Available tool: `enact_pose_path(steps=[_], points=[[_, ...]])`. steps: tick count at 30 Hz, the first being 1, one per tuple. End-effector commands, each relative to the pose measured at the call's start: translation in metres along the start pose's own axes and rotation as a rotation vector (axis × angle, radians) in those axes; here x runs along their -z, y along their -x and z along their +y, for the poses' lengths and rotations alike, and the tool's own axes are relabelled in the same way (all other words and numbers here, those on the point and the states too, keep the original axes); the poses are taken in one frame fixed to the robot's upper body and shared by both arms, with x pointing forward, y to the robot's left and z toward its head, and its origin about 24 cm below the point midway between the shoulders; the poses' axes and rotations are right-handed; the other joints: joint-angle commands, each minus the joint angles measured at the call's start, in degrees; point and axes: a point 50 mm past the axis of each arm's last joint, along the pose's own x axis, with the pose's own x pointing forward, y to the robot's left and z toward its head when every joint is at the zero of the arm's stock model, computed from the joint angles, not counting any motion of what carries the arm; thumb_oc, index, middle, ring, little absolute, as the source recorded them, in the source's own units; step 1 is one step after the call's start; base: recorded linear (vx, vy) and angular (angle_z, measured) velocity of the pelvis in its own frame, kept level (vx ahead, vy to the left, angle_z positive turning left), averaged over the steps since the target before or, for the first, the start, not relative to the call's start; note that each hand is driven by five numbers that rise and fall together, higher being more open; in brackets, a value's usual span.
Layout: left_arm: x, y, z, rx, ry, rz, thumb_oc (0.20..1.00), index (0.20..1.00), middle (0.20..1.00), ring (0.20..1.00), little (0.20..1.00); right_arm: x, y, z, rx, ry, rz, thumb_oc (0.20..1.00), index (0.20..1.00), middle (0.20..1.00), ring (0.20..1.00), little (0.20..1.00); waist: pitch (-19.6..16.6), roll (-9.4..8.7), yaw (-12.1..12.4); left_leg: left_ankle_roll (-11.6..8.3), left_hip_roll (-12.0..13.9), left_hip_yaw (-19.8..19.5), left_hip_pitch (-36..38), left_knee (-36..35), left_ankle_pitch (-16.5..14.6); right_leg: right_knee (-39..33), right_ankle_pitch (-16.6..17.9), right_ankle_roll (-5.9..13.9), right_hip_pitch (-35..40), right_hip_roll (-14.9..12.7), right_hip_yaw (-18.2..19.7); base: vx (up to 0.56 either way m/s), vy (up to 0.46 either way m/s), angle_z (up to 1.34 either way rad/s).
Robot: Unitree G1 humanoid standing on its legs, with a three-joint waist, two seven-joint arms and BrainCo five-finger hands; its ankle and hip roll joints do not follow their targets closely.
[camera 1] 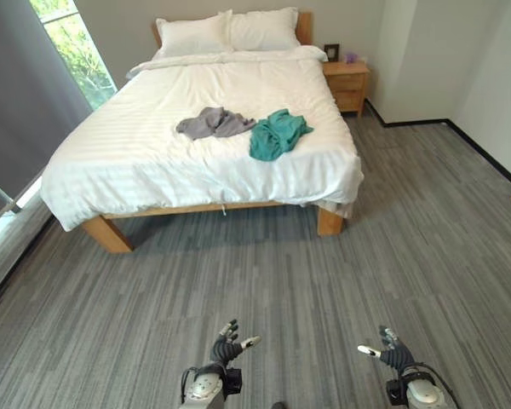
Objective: Pick up bed clothes into laundry basket.
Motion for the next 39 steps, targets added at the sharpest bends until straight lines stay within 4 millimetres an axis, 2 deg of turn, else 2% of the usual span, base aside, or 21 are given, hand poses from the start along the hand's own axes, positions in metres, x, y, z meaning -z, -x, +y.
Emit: enact_pose_path(steps=[1, 6, 9, 10, 12, 13, 14, 15, 16, 17, 18, 21, 23, 24, 27, 30, 31, 34, 36, 37, 39], points=[[-0.03, -0.012, -0.013, 0.046, 0.031, -0.095, 1.0, 1.0, 1.0, 1.0, 1.0, -0.022, -0.009, -0.003, -0.017, 0.022, -0.083, 1.0, 1.0, 1.0, 1.0, 1.0, 0.9, -1.35, 1.8, -4.57, 4.0, 1.7, 2.9, 0.6, -2.1, -1.3, 2.4, 5.97, -1.8, -4.8, -0.9, 0.0, 0.0, 0.0], [-0.033, -0.012, -0.013, 0.053, 0.008, -0.105, 1.0, 1.0, 1.0, 1.0, 1.0, -0.024, -0.009, -0.003, -0.024, 0.022, -0.088, 1.0, 1.0, 1.0, 1.0, 1.0, 1.2, -1.3, 1.6, -4.68, 4.0, 1.6, 2.7, 0.6, -2.1, -1.1, 2.3, 5.85, -2.0, -4.7, -1.1, 0.0, 0.0, 0.0], [-0.039, -0.011, -0.012, 0.067, 0.019, -0.131, 1.0, 1.0, 1.0, 1.0, 1.0, -0.036, -0.009, -0.01, -0.017, 0.038, -0.137, 1.0, 1.0, 1.0, 1.0, 1.0, 1.4, -1.19, 1.4, -4.78, 4.1, 1.4, 2.5, 0.6, -2.1, -1.1, 2.1, 5.86, -2.1, -4.6, -1.2, 0.02, -0.013, 0.02], [-0.054, -0.009, -0.011, 0.078, 0.024, -0.196, 1.0, 1.0, 1.0, 1.0, 1.0, -0.058, -0.008, -0.023, 0.016, 0.077, -0.234, 1.0, 1.0, 1.0, 1.0, 1.0, 1.5, -1.1, 1.4, -4.88, 4.2, 1.4, 2.5, 0.6, -2.1, -1.2, 2.1, 5.84, -2.2, -4.5, -1.2, 0.0, 0.0, 0.0], [-0.075, -0.007, -0.007, 0.074, 0.026, -0.283, 1.0, 1.0, 1.0, 1.0, 1.0, -0.087, -0.005, -0.042, 0.073, 0.14, -0.352, 1.0, 1.0, 1.0, 1.0, 1.0, 1.5, -0.92, 1.4, -4.98, 4.4, 1.4, 2.5, 0.6, -2.2, -1.3, 2.0, 5.84, -2.2, -4.4, -1.3, 0.0, 0.0, 0.0], [-0.091, -0.006, -0.005, 0.072, 0.031, -0.35, 1.0, 1.0, 1.0, 1.0, 1.0, -0.1, -0.003, -0.052, 0.109, 0.163, -0.404, 1.0, 1.0, 1.0, 1.0, 1.0, 1.5, -0.79, 1.4, -5.05, 4.4, 1.4, 2.6, 0.6, -2.2, -1.3, 2.0, 5.85, -2.2, -4.3, -1.3, 0.0, 0.0, 0.0], [-0.091, -0.005, -0.005, 0.072, 0.031, -0.35, 1.0, 1.0, 1.0, 1.0, 1.0, -0.1, -0.002, -0.052, 0.109, 0.163, -0.404, 1.0, 1.0, 1.0, 1.0, 1.0, 1.6, -0.76, 1.4, -5.06, 4.4, 1.4, 2.6, 0.6, -2.2, -1.3, 1.9, 5.84, -2.2, -4.3, -1.3, 0.01, -0.007, -0.03], [-0.111, -0.002, -0.002, 0.071, 0.035, -0.434, 1.0, 1.0, 1.0, 1.0, 1.0, -0.117, 0.002, -0.061, 0.143, 0.185, -0.473, 1.0, 1.0, 1.0, 1.0, 1.0, 1.6, -0.58, 1.4, -5.12, 4.5, 1.3, 2.7, 0.6, -2.2, -1.3, 1.8, 5.83, -2.2, -4.3, -1.2, 0.0, 0.0, 0.0], [-0.148, 0.011, 0.004, 0.059, 0.029, -0.609, 1.0, 1.0, 1.0, 1.0, 1.0, -0.139, 0.011, -0.071, 0.187, 0.209, -0.579, 1.0, 1.0, 1.0, 1.0, 1.0, 1.5, -0.36, 1.5, -5.29, 4.7, 1.2, 2.7, 0.6, -2.3, -1.4, 1.7, 5.81, -2.1, -4.1, -1.4, 0.03, -0.033, 0.01], [-0.173, 0.022, 0.007, 0.05, -0.007, -0.734, 1.0, 1.0, 1.0, 1.0, 1.0, -0.151, 0.018, -0.076, 0.21, 0.218, -0.646, 1.0, 1.0, 1.0, 1.0, 1.0, 1.4, -0.26, 1.5, -5.36, 4.8, 1.2, 2.6, 0.6, -2.2, -1.5, 1.6, 5.78, -2.2, -4.0, -1.5, 0.0, 0.0, 0.0], [-0.173, 0.023, 0.007, 0.049, -0.008, -0.734, 1.0, 1.0, 1.0, 1.0, 1.0, -0.151, 0.018, -0.076, 0.21, 0.218, -0.646, 1.0, 1.0, 1.0, 1.0, 1.0, 1.4, -0.28, 1.5, -5.38, 4.8, 1.2, 2.7, 0.6, -2.3, -1.5, 1.6, 5.77, -2.1, -4.0, -1.5, 0.03, -0.023, 0.02], [-0.216, 0.061, 0.005, 0.038, -0.073, -1.023, 1.0, 1.0, 1.0, 1.0, 1.0, -0.181, 0.045, -0.082, 0.277, 0.214, -0.851, 1.0, 1.0, 1.0, 1.0, 1.0, 1.1, -0.06, 1.5, -5.44, 5.0, 1.0, 2.6, 0.6, -2.4, -1.6, 1.3, 5.68, -2.2, -3.8, -1.4, 0.07, -0.045, 0.03], [-0.22, 0.067, 0.004, 0.033, -0.076, -1.064, 1.0, 1.0, 1.0, 1.0, 1.0, -0.183, 0.049, -0.082, 0.285, 0.215, -0.875, 1.0, 1.0, 1.0, 1.0, 1.0, 1.0, 0.02, 1.5, -5.44, 5.0, 1.0, 2.6, 0.6, -2.5, -1.5, 1.2, 5.66, -2.4, -3.8, -1.3, 0.05, -0.04, 0.01], [-0.224, 0.079, 0.003, 0.039, -0.062, -1.128, 1.0, 1.0, 1.0, 1.0, 1.0, -0.188, 0.056, -0.081, 0.287, 0.212, -0.921, 1.0, 1.0, 1.0, 1.0, 1.0, 1.5, 0.12, 1.3, -5.58, 5.3, 1.5, 2.4, 2.1, -2.7, -1.5, 0.8, 5.4, -2.6, -3.7, -0.8, 0.0, -0.058, -0.01], [-0.224, 0.081, -0.002, 0.074, -0.04, -1.13, 1.0, 1.0, 1.0, 1.0, 1.0, -0.191, 0.06, -0.081, 0.281, 0.189, -0.948, 1.0, 1.0, 1.0, 1.0, 1.0, 3.7, -0.41, 1.4, -6.93, 5.8, 1.7, -2.8, 12.7, -4.3, -1.3, 0.5, 4.39, -2.7, -3.9, -0.5, -0.07, -0.062, -0.04], [-0.22, 0.079, -0.009, 0.112, -0.006, -1.115, 1.0, 1.0, 1.0, 1.0, 1.0, -0.199, 0.069, -0.081, 0.279, 0.205, -1.003, 1.0, 1.0, 1.0, 1.0, 1.0, 7.8, -1.36, 2.6, -11.87, 6.7, -1.2, -14.0, 33.0, 3.8, -1.7, 0.2, 2.37, -1.5, -3.8, -1.5, -0.07, -0.167, 0.11], [-0.213, 0.072, -0.012, 0.123, 0.007, -1.065, 1.0, 1.0, 1.0, 1.0, 1.0, -0.199, 0.066, -0.082, 0.287, 0.208, -0.989, 1.0, 1.0, 1.0, 1.0, 1.0, 9.0, -2.05, 3.2, -12.1, 8.3, -0.5, -18.8, 37.7, 6.1, -1.9, -0.6, 1.88, -0.7, -4.1, -2.1, 0.1, -0.15, 0.22], [-0.205, 0.067, -0.01, 0.13, 0.013, -1.013, 1.0, 1.0, 1.0, 1.0, 1.0, -0.198, 0.066, -0.083, 0.286, 0.197, -0.98, 1.0, 1.0, 1.0, 1.0, 1.0, 8.5, -2.22, 3.7, -9.6, 13.0, 4.0, -22.8, 31.3, 5.3, -1.9, -3.1, 1.99, 0.8, -3.5, -2.7, 0.27, -0.007, 0.06], [-0.202, 0.066, -0.009, 0.13, 0.005, -0.994, 1.0, 1.0, 1.0, 1.0, 1.0, -0.197, 0.066, -0.083, 0.284, 0.194, -0.974, 1.0, 1.0, 1.0, 1.0, 1.0, 7.8, -2.37, 4.0, -8.7, 13.5, 6.9, -22.1, 25.7, 4.5, -1.9, -3.8, 2.53, 1.1, -3.7, -2.5, 0.35, 0.115, 0.05], [-0.196, 0.064, -0.006, 0.114, -0.014, -0.965, 1.0, 1.0, 1.0, 1.0, 1.0, -0.197, 0.063, -0.083, 0.28, 0.205, -0.961, 1.0, 1.0, 1.0, 1.0, 1.0, 6.8, -0.91, 4.6, -9.05, 14.8, 9.7, -22.5, 14.4, 8.2, -1.9, -5.7, 3.62, 2.9, -2.4, -2.2, 0.32, 0.132, 0.01], [-0.194, 0.064, -0.004, 0.104, -0.012, -0.958, 1.0, 1.0, 1.0, 1.0, 1.0, -0.197, 0.062, -0.083, 0.28, 0.212, -0.959, 1.0, 1.0, 1.0, 1.0, 1.0, 6.5, -0.82, 5.1, -9.4, 15.4, 11.5, -22.5, 8.5, 10.9, -1.9, -6.7, 4.01, 3.9, -2.5, -1.9, 0.39, 0.135, 0.05]])
